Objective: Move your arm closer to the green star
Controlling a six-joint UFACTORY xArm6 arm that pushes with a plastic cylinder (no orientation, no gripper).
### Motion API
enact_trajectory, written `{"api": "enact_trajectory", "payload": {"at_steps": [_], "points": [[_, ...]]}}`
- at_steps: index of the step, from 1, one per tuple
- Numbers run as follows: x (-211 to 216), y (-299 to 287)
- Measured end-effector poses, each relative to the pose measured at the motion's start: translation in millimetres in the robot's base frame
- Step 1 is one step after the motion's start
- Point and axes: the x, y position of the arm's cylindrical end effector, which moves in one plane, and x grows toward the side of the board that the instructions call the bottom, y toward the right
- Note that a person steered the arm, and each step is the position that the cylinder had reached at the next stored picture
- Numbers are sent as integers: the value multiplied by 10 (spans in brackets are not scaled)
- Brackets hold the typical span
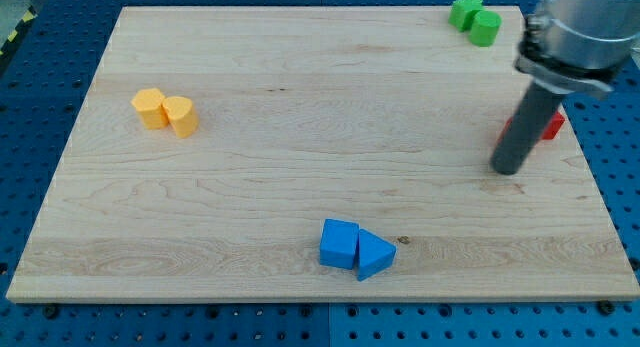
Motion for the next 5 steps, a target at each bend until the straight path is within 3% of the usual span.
{"api": "enact_trajectory", "payload": {"at_steps": [1,2,3,5], "points": [[-230,-681],[-900,-1088],[-1644,-1199],[-2646,-827]]}}
